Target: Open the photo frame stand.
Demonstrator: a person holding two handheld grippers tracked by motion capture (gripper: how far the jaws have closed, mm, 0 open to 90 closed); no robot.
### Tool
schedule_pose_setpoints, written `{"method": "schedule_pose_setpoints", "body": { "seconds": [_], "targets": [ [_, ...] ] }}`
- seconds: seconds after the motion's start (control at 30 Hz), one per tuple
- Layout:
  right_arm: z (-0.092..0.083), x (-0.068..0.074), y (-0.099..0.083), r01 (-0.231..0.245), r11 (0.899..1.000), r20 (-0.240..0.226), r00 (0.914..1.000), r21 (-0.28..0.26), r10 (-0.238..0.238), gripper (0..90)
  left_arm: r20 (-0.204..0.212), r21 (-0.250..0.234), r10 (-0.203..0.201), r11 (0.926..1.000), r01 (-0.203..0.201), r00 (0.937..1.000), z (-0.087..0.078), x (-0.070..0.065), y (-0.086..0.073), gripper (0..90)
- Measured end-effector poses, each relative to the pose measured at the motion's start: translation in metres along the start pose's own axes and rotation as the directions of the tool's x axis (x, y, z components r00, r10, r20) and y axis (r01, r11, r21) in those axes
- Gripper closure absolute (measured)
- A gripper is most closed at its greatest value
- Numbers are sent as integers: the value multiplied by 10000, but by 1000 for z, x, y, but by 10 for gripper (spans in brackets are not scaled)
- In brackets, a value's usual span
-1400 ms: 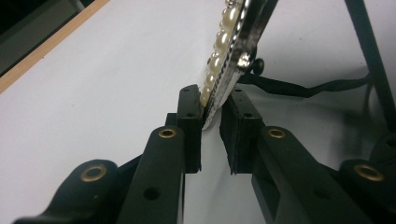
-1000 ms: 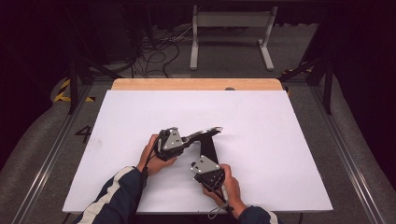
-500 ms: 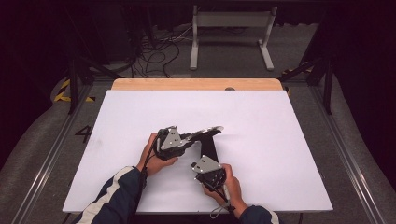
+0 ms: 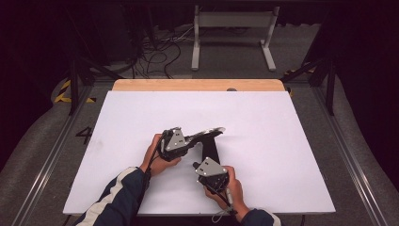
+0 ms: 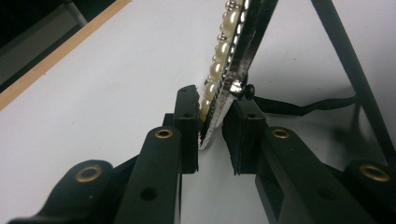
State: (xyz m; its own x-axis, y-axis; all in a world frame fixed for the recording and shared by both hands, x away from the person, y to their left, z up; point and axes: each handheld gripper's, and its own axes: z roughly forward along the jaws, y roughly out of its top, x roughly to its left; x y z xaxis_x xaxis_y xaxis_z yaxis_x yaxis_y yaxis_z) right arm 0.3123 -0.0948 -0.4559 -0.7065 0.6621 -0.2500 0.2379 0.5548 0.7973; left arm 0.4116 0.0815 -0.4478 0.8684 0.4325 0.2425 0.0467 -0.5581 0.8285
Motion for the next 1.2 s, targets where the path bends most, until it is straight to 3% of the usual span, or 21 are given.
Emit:
{"method": "schedule_pose_setpoints", "body": {
  "seconds": [0.27, 0.87, 1.13, 1.2],
  "targets": [
    [4, -5, -1, -235, 9995, 54, 9997, 192, 234, 900, -33, 139, 175, 9998, -174, 9998, -2, 0, 0, 769],
    [1, -7, -2, -235, 9995, 107, 9997, 234, 232, 900, -166, 400, 535, 9978, -528, 9984, -5, -3, 3, 786],
    [2, -7, -3, -236, 9992, 102, 9997, 319, 233, 900, -163, 177, 393, 9991, -390, 9991, -7, -3, 3, 775],
    [2, -8, -3, -216, 9993, 58, 9998, 312, 214, 900, -166, 160, 547, 9984, -544, 9984, -8, -3, 4, 777]
  ]
}}
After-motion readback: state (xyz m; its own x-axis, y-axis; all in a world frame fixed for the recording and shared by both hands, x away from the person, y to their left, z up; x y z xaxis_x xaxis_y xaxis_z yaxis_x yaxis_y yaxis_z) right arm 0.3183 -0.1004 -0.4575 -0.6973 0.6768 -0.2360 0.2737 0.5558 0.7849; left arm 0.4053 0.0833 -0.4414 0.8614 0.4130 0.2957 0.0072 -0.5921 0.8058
